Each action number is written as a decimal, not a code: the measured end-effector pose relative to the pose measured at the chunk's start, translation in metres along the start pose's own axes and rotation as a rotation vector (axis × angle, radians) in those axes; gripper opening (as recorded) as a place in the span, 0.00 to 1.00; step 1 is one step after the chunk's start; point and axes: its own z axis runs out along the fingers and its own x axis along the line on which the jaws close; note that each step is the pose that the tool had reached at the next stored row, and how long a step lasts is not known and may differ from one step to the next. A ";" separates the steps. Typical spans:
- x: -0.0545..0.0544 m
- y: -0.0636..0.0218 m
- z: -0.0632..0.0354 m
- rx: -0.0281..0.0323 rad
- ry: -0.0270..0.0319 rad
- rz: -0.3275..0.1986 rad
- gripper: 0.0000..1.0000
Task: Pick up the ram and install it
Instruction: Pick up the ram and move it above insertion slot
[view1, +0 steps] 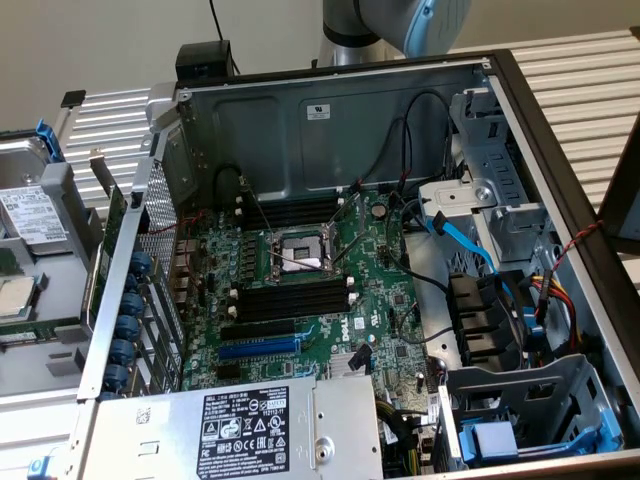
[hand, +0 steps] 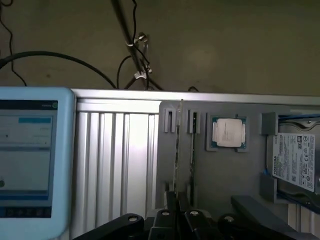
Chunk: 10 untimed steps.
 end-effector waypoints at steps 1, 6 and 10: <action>0.000 -0.0020 -0.0045 -0.0001 0.0007 0.000 0.13; 0.000 -0.0139 -0.0208 -0.0001 0.0061 0.000 0.13; 0.000 -0.0199 -0.0252 -0.0004 0.0090 0.000 0.13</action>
